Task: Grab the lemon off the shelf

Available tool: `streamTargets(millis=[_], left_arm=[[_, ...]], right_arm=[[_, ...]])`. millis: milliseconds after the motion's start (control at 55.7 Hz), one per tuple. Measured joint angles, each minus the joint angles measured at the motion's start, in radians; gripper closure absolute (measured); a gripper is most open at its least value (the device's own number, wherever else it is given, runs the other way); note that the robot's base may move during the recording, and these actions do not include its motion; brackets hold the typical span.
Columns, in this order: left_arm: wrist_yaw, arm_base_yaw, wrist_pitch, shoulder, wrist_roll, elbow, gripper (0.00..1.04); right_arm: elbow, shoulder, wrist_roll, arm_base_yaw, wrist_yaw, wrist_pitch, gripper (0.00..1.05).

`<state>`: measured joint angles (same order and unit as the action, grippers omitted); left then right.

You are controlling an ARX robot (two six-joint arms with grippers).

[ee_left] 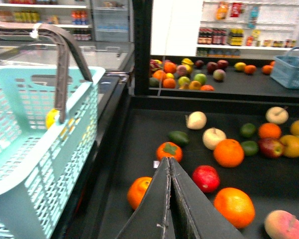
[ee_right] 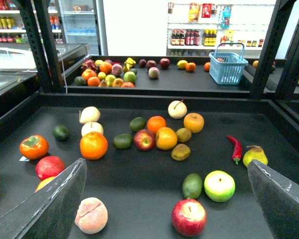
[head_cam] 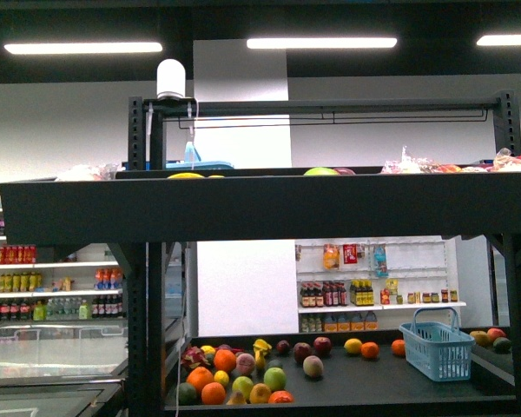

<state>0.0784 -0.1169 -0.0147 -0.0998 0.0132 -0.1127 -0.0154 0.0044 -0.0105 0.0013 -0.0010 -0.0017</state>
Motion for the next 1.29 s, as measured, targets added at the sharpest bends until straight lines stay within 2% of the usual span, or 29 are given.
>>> streamTargets(millis=[36,126,772,987,1095,1292], left_arm=[[-0.054,0.056,0.000,0.010,-0.002,0.006,1.02],[-0.063,0.107,0.000,0.022,-0.002,0.020,1.02],[-0.077,0.112,0.010,0.094,-0.002,0.100,1.01],[-0.077,0.112,0.010,0.094,-0.003,0.100,0.64],[-0.077,0.112,0.010,0.094,-0.002,0.100,0.39],[-0.077,0.112,0.010,0.094,-0.003,0.100,0.07]], right_arm=[[0.000,0.000,0.000,0.000,-0.001,0.000,0.07],[0.000,0.000,0.000,0.000,0.000,0.000,0.07],[0.000,0.000,0.000,0.000,0.000,0.000,0.07],[0.000,0.000,0.000,0.000,0.000,0.000,0.07],[0.000,0.000,0.000,0.000,0.000,0.000,0.07],[0.000,0.000,0.000,0.000,0.000,0.000,0.07]])
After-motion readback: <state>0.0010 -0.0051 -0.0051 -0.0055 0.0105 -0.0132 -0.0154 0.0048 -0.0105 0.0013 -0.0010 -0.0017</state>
